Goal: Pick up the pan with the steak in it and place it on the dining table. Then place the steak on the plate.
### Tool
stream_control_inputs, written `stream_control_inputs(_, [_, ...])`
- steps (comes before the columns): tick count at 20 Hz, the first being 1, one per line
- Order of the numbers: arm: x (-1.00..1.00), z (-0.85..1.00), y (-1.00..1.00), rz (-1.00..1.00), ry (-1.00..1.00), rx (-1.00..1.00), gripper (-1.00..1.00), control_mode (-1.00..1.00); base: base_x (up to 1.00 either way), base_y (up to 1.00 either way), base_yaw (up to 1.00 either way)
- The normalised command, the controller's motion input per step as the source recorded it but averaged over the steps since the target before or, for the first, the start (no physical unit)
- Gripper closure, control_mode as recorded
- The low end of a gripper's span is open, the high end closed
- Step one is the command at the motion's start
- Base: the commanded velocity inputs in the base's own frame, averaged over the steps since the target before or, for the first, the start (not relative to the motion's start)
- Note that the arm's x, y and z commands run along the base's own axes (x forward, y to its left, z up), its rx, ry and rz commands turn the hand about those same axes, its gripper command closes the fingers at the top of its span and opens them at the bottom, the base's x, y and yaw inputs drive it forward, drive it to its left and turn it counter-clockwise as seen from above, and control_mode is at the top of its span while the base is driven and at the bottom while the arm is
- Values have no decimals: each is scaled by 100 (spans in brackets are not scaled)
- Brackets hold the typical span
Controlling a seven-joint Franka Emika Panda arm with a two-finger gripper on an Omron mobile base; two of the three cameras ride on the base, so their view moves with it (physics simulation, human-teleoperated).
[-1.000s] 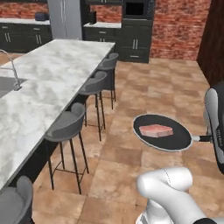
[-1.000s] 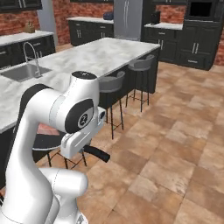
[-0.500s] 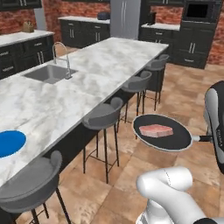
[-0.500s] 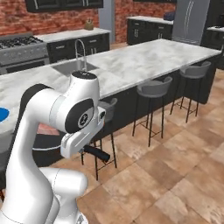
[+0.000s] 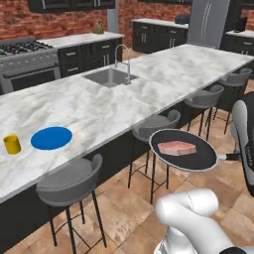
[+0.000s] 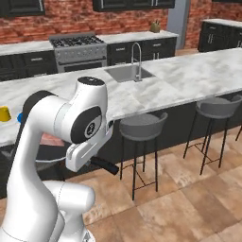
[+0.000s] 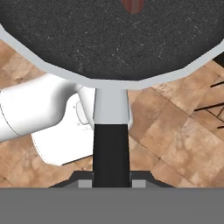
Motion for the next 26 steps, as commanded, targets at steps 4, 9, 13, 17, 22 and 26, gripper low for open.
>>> stream_control_inputs(4, [0,0,0,0,0,0,100,100,0,23,39])
stream_control_inputs(9, [0,0,0,0,0,0,100,100,-9,20,41])
stream_control_inputs(13, [0,0,0,0,0,0,100,100,-13,24,39])
stream_control_inputs(17, [0,0,0,0,0,0,100,100,-8,26,35])
stream_control_inputs(22, [0,0,0,0,0,0,100,100,1,7,2])
stream_control_inputs(26, [0,0,0,0,0,0,100,100,22,-56,2])
